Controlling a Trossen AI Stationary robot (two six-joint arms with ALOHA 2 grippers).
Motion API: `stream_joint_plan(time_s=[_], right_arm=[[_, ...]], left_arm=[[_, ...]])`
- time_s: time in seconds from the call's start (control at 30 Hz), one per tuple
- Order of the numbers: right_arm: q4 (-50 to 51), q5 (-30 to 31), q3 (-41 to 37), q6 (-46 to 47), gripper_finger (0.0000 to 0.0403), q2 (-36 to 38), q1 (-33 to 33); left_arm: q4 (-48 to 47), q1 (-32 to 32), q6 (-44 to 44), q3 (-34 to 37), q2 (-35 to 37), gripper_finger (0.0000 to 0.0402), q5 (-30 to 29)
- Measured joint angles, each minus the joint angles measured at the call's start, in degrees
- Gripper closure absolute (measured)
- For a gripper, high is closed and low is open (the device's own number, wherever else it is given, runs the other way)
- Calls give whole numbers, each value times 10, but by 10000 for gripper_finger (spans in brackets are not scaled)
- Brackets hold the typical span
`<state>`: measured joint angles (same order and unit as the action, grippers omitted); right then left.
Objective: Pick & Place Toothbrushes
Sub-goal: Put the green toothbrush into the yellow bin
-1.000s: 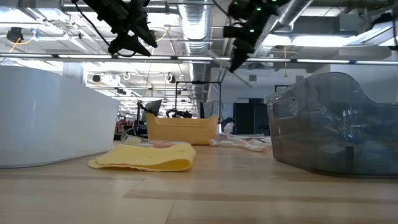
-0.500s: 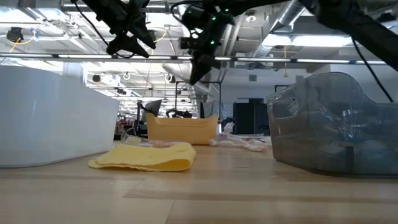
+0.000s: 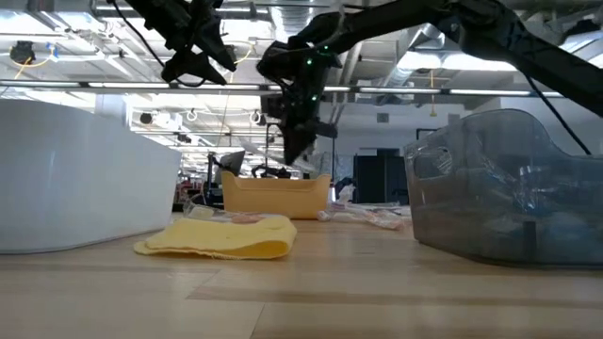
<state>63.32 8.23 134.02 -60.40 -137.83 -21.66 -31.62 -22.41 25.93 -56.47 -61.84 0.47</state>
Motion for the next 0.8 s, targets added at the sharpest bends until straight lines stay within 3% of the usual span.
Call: stream_joint_plan(time_s=[0.23, 0.47, 0.8], right_arm=[[-2, -26, 0, 25, 393, -13, 4], [-10, -30, 1, 112, 393, -13, 6], [-18, -44, 0, 78, 393, -13, 8]], left_arm=[[0, 0, 0, 0, 0, 239, -1], [-1, 1, 0, 0, 0, 239, -3], [-1, 1, 0, 0, 0, 239, -5]])
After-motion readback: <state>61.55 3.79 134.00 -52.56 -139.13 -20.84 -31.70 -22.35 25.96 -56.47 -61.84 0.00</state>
